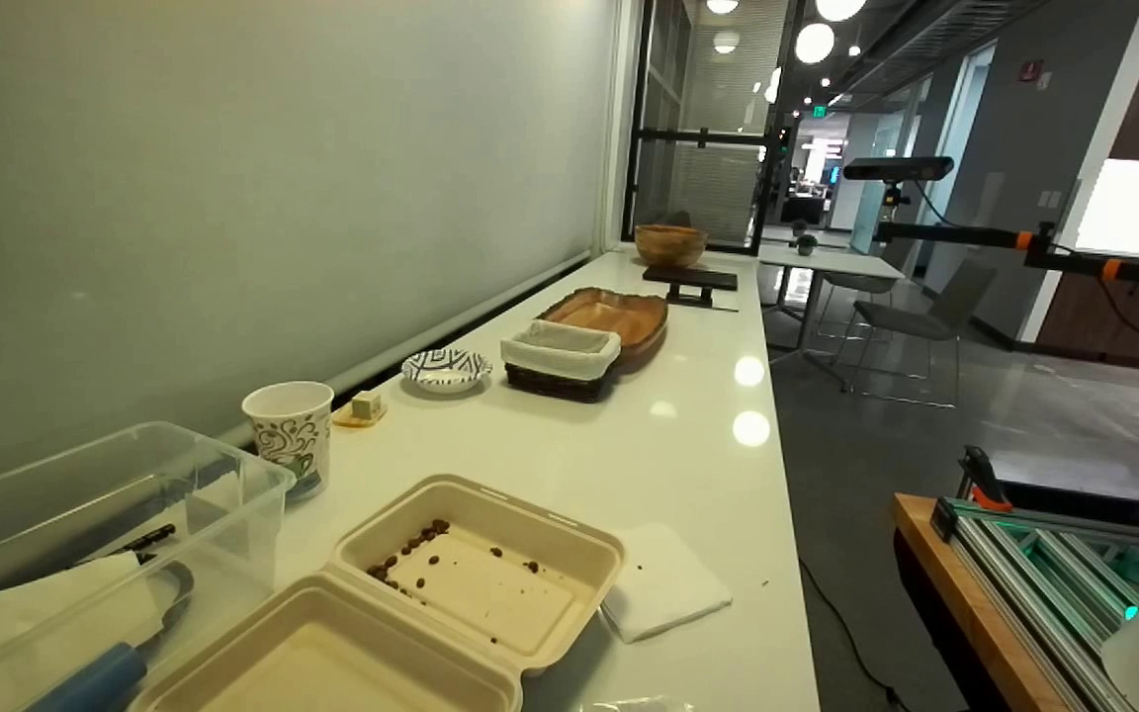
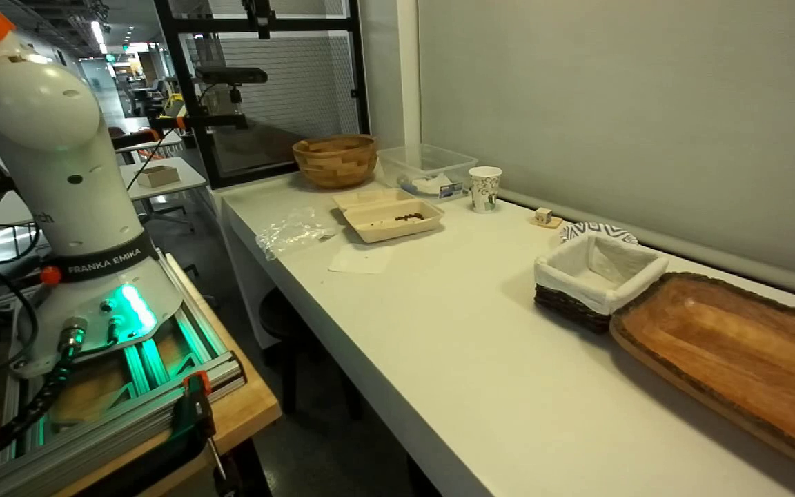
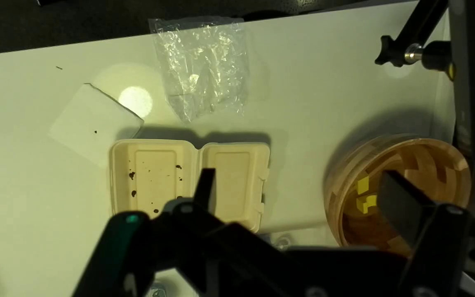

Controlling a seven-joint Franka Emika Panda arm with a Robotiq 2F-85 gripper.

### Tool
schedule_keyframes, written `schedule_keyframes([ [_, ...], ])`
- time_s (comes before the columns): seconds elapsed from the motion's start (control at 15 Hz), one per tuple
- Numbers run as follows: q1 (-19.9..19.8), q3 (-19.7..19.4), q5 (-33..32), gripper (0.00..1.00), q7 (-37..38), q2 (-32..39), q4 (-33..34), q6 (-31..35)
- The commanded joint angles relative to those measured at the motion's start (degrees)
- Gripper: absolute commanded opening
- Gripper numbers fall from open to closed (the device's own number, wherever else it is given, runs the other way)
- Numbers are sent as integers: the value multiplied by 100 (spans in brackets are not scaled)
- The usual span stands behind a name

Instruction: Move the takeaway food container to the right then move the coffee cup close to the edge of the counter

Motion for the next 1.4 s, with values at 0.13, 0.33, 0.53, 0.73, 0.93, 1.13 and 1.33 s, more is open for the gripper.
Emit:
schedule_keyframes([
  [0.13, -212, -58, -237, 100, -310, 172, -156, 818],
  [0.33, -286, -394, -251, 100, -907, 424, -363, 1677],
  [0.53, -414, -769, -177, 100, -1250, 769, -562, 2181],
  [0.73, -438, -1102, -73, 100, -1746, 1220, -693, 2679],
  [0.93, -358, -1385, 253, 100, -2281, 1750, -693, 2967],
  [1.13, -392, -1632, 414, 100, -3145, 2282, -531, 2521],
  [1.33, -518, -1605, 340, 100, -3122, 2294, -625, 2704],
])
